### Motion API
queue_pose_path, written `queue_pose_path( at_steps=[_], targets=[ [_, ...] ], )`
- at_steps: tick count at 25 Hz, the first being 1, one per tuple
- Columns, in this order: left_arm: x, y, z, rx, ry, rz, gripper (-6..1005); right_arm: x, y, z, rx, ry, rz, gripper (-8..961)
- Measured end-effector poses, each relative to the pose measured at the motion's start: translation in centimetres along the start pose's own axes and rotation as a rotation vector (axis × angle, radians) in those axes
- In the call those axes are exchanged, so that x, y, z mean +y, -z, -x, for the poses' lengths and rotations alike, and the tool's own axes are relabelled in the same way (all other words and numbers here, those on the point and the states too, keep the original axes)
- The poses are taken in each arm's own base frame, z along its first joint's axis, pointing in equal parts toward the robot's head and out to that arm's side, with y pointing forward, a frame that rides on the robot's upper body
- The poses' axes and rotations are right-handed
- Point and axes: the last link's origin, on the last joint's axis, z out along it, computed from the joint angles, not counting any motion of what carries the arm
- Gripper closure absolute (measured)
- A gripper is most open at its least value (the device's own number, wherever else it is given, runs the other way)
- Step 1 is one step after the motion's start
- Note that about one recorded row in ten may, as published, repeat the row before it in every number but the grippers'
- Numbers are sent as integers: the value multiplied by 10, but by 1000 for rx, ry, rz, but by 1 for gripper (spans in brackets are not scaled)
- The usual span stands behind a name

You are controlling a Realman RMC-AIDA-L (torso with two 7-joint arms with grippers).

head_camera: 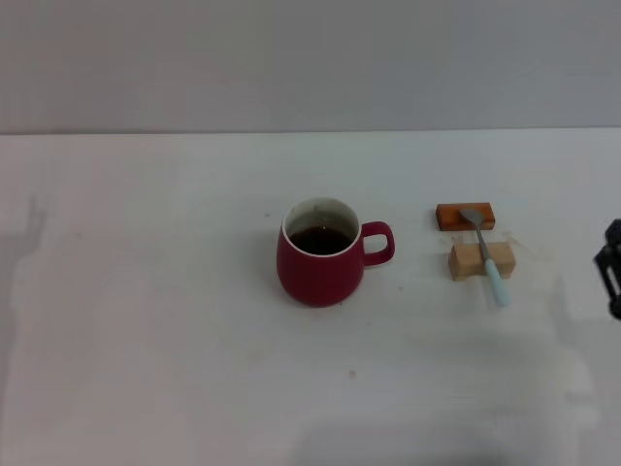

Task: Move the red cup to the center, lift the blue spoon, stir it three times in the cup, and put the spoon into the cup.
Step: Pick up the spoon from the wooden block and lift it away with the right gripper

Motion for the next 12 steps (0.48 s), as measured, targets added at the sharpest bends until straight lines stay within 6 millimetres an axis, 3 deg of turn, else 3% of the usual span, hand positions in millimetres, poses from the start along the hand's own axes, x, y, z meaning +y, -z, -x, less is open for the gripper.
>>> queue_pose_path(
  at_steps=[12],
  targets=[
    [-1, -2, -1, 1, -16, 0, 157, 25, 40, -21, 116, -14, 81, 171]
  ],
)
